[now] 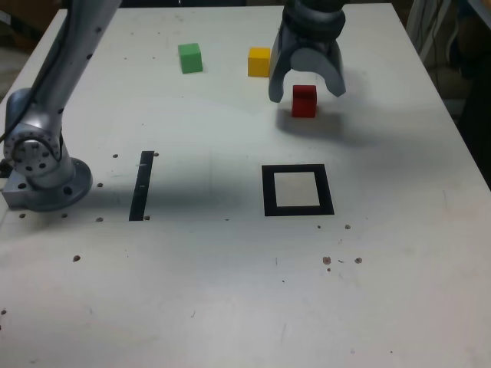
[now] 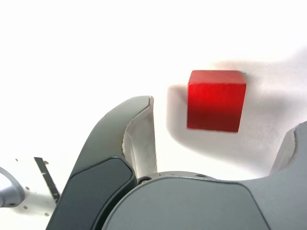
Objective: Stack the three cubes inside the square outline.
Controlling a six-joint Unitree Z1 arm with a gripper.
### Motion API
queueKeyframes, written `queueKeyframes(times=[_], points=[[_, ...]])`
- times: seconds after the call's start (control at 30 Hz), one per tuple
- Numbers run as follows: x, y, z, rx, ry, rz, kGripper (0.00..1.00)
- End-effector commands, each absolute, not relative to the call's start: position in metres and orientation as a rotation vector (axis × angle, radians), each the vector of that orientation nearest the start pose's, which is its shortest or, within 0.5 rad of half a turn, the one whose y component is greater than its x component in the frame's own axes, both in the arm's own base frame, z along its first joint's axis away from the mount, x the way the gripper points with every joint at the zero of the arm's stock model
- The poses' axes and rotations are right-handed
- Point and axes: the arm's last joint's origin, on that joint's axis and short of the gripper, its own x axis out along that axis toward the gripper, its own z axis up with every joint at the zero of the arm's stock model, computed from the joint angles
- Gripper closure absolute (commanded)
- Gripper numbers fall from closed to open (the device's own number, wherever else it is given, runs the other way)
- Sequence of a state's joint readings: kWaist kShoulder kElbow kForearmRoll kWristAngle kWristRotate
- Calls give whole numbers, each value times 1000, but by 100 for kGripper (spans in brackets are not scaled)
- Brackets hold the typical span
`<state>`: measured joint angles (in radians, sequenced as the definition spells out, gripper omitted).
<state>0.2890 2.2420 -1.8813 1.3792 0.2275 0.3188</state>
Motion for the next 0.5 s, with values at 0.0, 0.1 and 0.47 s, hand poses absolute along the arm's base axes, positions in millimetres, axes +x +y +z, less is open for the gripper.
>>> queueKeyframes(times=[0.0, 0.1, 0.47], points=[[403, 132, 232, 172, 1803, 91, 7], [404, 135, 227, 169, 1807, 90, 10], [410, 144, 215, 156, 1794, 72, 35]])
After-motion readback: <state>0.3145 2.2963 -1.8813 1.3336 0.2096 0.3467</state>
